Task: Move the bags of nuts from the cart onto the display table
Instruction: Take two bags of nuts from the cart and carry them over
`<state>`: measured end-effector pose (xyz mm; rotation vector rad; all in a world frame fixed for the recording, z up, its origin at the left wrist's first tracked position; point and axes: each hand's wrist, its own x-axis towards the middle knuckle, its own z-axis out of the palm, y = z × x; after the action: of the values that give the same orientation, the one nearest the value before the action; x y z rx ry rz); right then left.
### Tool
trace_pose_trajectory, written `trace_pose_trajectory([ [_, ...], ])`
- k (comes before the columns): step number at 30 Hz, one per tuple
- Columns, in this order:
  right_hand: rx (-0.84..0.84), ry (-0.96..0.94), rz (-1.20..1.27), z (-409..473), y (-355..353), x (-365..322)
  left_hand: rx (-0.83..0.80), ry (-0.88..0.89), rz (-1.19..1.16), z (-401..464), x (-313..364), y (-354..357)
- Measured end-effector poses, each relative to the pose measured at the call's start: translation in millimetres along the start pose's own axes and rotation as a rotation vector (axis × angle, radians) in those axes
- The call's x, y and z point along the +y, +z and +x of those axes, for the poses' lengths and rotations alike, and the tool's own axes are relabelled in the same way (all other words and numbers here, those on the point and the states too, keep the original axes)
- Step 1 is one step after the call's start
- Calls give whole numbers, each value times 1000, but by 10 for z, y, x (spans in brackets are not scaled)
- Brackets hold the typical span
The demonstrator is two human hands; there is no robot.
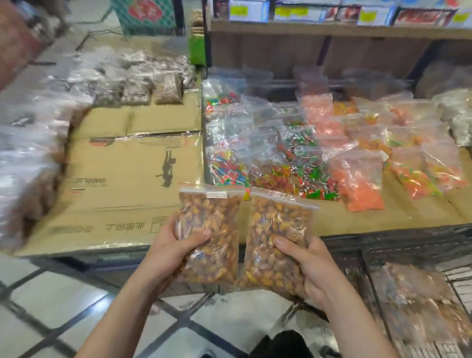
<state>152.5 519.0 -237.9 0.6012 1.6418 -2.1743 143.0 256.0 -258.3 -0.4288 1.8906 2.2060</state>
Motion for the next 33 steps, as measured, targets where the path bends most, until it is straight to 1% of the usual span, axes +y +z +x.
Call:
trace_pose_trajectory([
  [4,-59,42,-47,218,405,4,100,1,-53,97,73,-382],
  [9,-126,58,-106,652,728,-123,138,4,-36,403,107,-677],
  [13,-143,87,-96,1173,952,-272,181,-35,-102,764,205,-883],
  [16,-169,104,-91,1572,1170,-429,240,-76,-82,1084,324,-999],
  [21,-201,92,-74,2089,1581,-729,265,-54,-111,1656,670,-1121],
  [24,-208,92,-73,2324,1791,-868,308,-34,-126,1946,839,-1222],
  [29,-210,87,-106,2663,2092,-1018,281,-10,-132,2390,1100,-1472],
  [33,-141,88,-104,2924,2366,-1069,248,-8,-139,2766,1248,-1714],
])
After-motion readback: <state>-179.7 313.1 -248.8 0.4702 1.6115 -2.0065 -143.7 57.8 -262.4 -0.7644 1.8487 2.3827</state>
